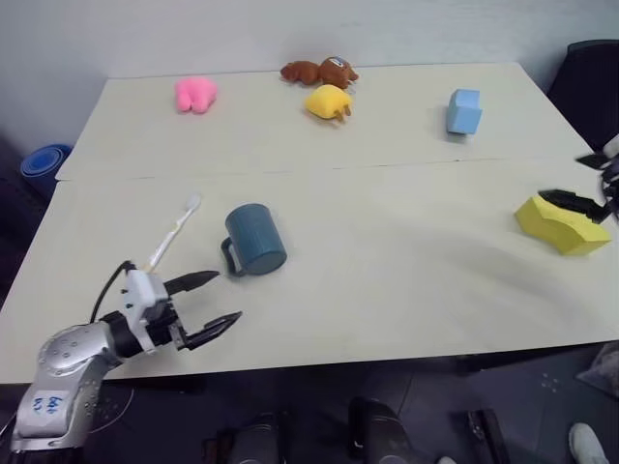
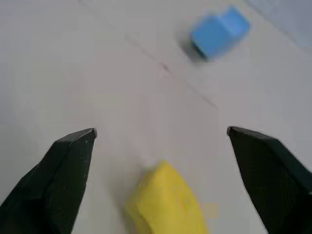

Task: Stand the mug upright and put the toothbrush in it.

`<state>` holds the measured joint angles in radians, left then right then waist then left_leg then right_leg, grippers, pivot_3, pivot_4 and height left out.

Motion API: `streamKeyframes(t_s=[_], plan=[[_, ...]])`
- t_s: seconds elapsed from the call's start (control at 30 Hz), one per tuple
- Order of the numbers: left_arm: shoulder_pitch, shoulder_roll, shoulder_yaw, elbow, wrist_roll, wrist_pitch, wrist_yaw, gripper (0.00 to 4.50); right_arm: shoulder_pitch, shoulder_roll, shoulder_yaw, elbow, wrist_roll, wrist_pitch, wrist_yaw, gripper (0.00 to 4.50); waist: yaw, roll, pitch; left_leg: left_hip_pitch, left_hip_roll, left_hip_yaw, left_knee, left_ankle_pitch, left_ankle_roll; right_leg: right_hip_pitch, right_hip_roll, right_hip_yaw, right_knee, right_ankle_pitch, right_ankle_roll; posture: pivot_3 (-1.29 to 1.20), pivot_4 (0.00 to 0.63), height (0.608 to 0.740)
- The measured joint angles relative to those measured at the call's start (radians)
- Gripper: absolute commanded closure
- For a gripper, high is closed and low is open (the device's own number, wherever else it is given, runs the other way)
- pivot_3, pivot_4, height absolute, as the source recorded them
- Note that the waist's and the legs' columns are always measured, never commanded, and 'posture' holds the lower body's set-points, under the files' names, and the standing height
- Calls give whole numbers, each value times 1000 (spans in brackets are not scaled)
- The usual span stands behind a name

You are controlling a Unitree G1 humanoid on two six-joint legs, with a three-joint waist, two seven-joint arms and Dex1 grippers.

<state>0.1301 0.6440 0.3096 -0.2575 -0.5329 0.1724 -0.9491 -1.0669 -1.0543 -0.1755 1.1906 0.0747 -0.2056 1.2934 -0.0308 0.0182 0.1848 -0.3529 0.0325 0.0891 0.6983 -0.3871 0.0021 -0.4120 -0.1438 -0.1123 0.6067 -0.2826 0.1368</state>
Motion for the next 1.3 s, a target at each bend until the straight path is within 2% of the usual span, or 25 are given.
streamKeyframes(t_s=[0.07,0.1,0.17,0.2,0.33,0.4,0.47,0.57,0.63,0.77,0.8,0.87,0.93,1.07,1.2,1.3], plan=[[28,6,37,2,-6,15,10,0,53,21,-70,-59,90,-13,77,25,0,-1,0,1,0,-1,0,0,0,1,0,0,1,0,0,0,150,740],[60,8,91,4,-16,41,37,0,172,49,-123,-186,175,0,128,25,1,-3,-1,1,1,-1,0,0,0,1,0,-1,2,0,0,0,150,740],[94,8,145,5,-20,59,68,0,300,96,-150,-325,243,35,157,25,3,-7,-2,1,2,-4,0,0,0,2,0,-3,3,0,0,0,150,740],[141,6,226,23,-21,98,123,0,518,204,-164,-553,342,99,172,25,4,-9,-3,0,1,-5,0,0,0,2,0,-4,3,0,0,0,150,740],[199,1,301,27,-21,137,180,0,706,315,-163,-772,418,114,153,25,8,-7,-1,0,-1,-5,0,0,0,1,-3,-4,4,0,0,0,150,740],[294,-1,398,34,-11,200,243,0,886,439,-145,-1017,463,17,143,25,11,-7,-1,1,-1,-6,0,0,0,2,-3,-4,4,0,1,0,150,740],[361,3,468,39,28,280,314,0,964,520,-134,-1118,465,-85,133,25,15,-8,-1,1,-3,-4,2,0,1,3,-3,-2,1,0,1,0,150,740],[390,16,487,-7,12,380,344,0,976,526,-136,-1152,465,-117,98,25,29,-12,-3,2,-2,-4,2,0,1,3,-3,1,1,0,0,0,150,740],[302,31,477,-127,-102,507,388,0,982,525,-139,-1152,465,-127,87,25,46,-15,-5,2,0,-10,3,0,1,3,-4,2,5,0,0,0,150,740],[-39,109,374,-292,-336,805,591,0,968,513,-126,-1154,467,-141,89,25,53,-14,-6,3,-3,-20,3,1,1,5,-4,4,8,1,0,0,150,740],[-123,133,323,-304,-355,910,659,0,967,512,-120,-1155,467,-142,89,25,51,-14,-6,3,-5,-19,3,1,1,5,-4,4,9,1,0,0,150,740],[-157,145,293,-306,-362,971,697,0,962,512,-111,-1157,467,-142,89,25,47,-14,-6,4,-5,-19,2,1,1,4,-3,4,10,1,0,0,150,740],[-278,106,234,-282,-379,1111,790,0,965,510,-107,-1163,468,-141,85,25,35,-13,-6,6,-5,-18,0,1,0,4,-2,3,11,1,0,0,150,740],[-503,-57,102,-196,-361,1298,941,0,961,510,-96,-1202,467,-135,51,25,26,-14,-6,5,-4,-19,1,1,-1,4,0,2,10,1,0,0,150,740],[-598,-207,64,-103,-260,1346,1050,0,974,511,-64,-1265,467,-109,-3,25,31,-14,-6,3,-4,-19,3,1,-1,4,0,2,9,1,0,0,150,740],[-638,-249,36,-84,-198,1355,1082,0,986,511,-57,-1317,467,-83,-46,25,39,-14,-6,2,-5,-19,4,2,-1,4,0,2,8,1,0,0,150,740]])
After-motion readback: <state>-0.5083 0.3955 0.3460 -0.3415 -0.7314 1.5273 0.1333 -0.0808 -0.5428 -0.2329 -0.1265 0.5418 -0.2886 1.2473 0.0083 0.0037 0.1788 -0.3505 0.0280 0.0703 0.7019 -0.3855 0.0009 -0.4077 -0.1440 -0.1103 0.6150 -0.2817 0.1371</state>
